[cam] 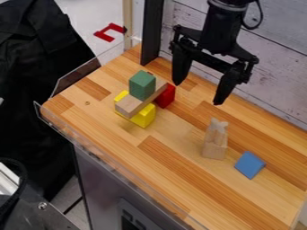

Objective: Put the plus-shaped block on top of the green block

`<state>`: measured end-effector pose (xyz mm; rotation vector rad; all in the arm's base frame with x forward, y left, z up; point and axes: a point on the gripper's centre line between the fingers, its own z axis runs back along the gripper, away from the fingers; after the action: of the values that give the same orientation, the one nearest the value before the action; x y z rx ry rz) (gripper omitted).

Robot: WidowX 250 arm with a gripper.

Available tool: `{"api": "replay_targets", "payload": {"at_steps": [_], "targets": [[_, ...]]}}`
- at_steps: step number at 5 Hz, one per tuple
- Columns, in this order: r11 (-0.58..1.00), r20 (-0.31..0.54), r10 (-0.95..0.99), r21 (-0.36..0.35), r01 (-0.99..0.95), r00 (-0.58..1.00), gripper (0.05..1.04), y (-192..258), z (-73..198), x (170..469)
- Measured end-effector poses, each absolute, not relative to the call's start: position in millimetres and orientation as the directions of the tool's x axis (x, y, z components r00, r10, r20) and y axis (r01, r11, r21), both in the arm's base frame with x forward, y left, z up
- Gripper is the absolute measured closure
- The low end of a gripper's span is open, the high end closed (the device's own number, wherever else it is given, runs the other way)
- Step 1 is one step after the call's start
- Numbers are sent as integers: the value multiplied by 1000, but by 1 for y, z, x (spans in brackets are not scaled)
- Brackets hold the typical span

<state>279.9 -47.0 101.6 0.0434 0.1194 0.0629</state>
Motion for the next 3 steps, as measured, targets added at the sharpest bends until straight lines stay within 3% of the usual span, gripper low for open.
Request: {"api": "replay_targets", "payload": {"at_steps": [1,3], "targets": [[997,-152,69,53,-61,986,83,-47,92,277],[996,-114,82,40,-78,990,83,-58,89,282]]}}
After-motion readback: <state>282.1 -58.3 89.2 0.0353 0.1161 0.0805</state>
